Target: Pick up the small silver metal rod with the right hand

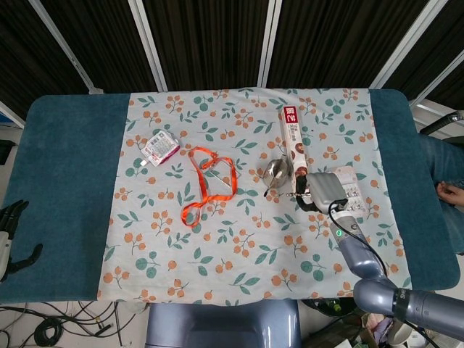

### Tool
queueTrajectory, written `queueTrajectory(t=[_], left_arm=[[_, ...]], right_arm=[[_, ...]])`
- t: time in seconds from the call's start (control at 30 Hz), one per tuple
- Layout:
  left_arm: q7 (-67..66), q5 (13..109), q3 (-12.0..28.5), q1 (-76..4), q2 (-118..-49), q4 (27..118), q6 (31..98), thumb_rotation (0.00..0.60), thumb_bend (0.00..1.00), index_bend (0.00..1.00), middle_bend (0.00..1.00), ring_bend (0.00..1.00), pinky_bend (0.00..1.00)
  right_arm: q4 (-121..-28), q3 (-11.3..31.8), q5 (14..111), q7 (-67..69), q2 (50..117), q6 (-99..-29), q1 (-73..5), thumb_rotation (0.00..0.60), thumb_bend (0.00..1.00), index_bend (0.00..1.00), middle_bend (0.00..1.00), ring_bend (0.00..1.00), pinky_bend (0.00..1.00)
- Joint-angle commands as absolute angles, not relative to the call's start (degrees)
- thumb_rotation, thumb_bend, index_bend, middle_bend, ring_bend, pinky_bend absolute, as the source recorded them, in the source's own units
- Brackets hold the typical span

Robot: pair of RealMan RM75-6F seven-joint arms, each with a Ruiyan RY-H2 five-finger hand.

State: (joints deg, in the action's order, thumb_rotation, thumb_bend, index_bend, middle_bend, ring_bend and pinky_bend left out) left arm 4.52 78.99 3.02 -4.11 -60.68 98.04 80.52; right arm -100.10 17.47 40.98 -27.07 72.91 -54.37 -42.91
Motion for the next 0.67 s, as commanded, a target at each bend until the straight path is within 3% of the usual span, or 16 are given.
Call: queueTrajectory(t=[0.03,0.4,0.67], left_arm=[[4.5,79.0,3.0,-4.1,-60.7,98.0,80.5,0.6,0.34,0.0,0.03,0.01,0.0],[4.9,79.0,3.1,-4.1,-60.6,97.9,80.5,0.6,0.34,0.0,0.03,0.01,0.0],[5.1,79.1,3.1,-4.1,-60.6,97.9,80.6,0.6,0.34,0.0,0.03,0.01,0.0]], right_arm=[[-101.0,18.5,37.9,-29.8,72.7,-55.7,-45.6,0.6,0.38,0.6,0.5,0.49,0.42],[-102.2,19.5,31.6,-36.7,73.7,-59.7,-52.3,0.6,0.38,0.6,0.5,0.49,0.42],[-103.7,17.8,32.6,-39.1,73.8,-62.8,-53.5,0.6,0.38,0.6,0.5,0.49,0.42]])
